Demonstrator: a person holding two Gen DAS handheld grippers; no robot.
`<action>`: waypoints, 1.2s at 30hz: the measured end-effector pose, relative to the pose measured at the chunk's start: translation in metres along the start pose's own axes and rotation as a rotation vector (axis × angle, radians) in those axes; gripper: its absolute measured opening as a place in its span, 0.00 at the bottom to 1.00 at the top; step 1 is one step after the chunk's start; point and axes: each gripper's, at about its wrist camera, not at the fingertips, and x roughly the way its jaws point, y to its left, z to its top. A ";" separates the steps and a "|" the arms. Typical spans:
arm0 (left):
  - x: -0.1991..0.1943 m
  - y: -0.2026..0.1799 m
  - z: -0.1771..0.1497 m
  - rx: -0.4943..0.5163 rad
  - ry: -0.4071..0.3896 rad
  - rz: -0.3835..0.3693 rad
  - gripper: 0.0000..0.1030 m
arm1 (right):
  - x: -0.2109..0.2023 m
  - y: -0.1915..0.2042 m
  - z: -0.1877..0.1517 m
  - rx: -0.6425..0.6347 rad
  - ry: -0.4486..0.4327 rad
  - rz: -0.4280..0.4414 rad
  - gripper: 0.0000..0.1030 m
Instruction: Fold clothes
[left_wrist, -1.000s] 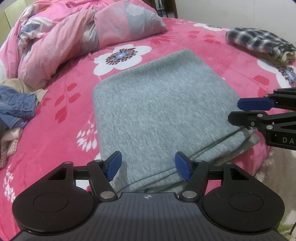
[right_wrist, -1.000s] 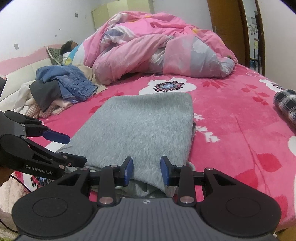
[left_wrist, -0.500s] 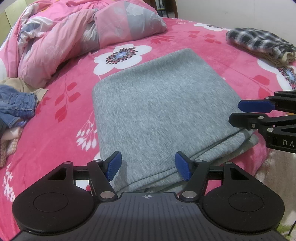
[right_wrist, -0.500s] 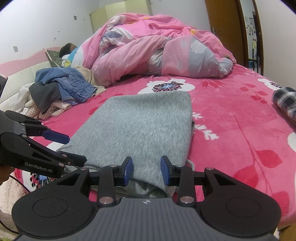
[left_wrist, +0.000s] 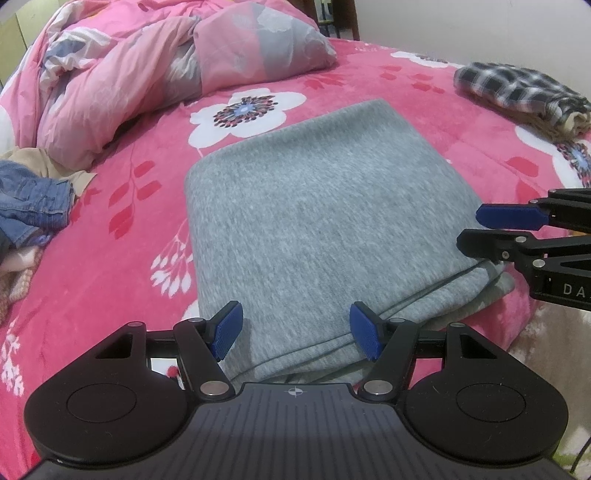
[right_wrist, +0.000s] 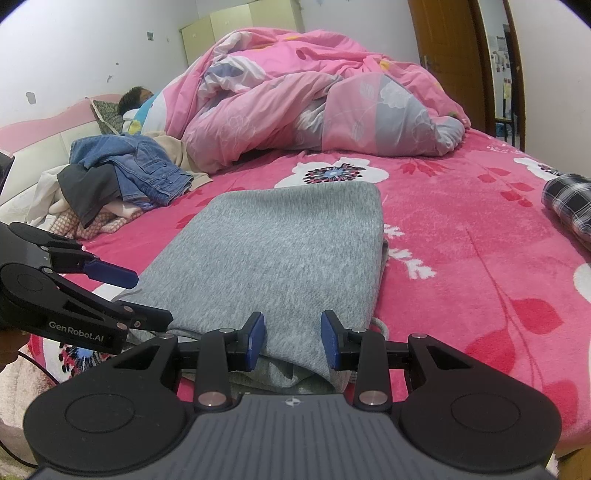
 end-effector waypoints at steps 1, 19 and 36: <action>0.000 0.001 -0.001 -0.005 -0.002 -0.004 0.63 | 0.000 0.000 0.000 0.001 0.001 -0.001 0.36; 0.002 0.013 -0.007 -0.065 -0.027 -0.066 0.63 | 0.002 0.008 0.002 -0.002 0.014 -0.035 0.40; 0.002 0.015 -0.007 -0.069 -0.033 -0.074 0.64 | 0.001 0.009 0.002 0.005 0.017 -0.042 0.41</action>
